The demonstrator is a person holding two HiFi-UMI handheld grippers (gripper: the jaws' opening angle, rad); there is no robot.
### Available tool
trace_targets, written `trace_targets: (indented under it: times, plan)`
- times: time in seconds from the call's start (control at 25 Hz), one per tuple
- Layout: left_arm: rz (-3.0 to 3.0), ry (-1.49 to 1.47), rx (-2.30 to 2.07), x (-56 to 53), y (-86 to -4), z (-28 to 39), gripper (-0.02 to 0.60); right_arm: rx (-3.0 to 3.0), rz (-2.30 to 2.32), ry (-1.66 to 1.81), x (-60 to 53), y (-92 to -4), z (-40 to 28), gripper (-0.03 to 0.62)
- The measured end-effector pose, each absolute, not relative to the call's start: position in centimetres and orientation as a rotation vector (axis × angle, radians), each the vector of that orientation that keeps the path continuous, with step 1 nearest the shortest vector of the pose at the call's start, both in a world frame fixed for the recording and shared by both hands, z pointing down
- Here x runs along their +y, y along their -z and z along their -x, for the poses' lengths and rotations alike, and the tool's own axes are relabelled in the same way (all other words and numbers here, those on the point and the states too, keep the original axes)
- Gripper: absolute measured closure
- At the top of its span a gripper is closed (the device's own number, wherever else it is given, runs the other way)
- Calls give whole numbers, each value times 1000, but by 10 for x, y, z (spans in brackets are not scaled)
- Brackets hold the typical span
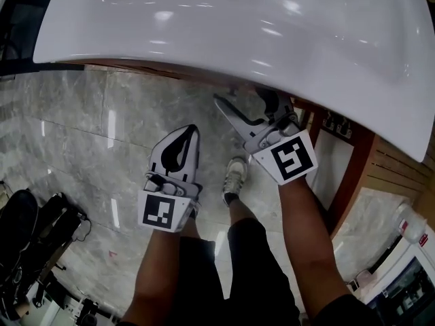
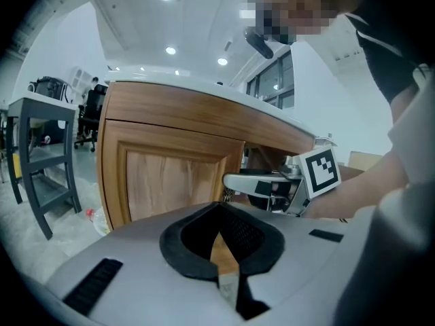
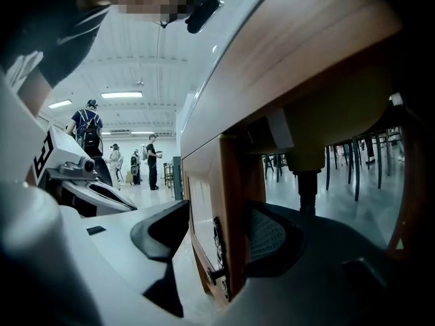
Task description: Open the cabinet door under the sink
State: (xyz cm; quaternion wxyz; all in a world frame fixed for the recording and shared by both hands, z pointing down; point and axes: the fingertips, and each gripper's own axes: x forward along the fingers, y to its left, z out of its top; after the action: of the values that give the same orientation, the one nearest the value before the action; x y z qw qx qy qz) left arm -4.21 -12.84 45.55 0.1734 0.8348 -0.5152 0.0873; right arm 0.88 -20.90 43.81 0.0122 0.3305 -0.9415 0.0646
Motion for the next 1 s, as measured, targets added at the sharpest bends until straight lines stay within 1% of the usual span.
trace_targets:
  times: [0.6, 0.76, 0.92, 1.0]
  plan:
    - [-2374, -260, -1409, -123, -467, 67, 566, -2882, -1023, -177, -221, -446, 3, 344]
    - [-2369, -247, -1407, -121, -467, 73, 566, -2864, -1039, -196, -221, -447, 4, 361]
    - [-2364, -241, -1402, -117, -467, 76, 566, -2888, -1031, -184, -210, -442, 6, 401]
    - [-2364, -242, -1402, -115, -467, 78, 566, -2901, -1031, -191, -203, -440, 8, 401]
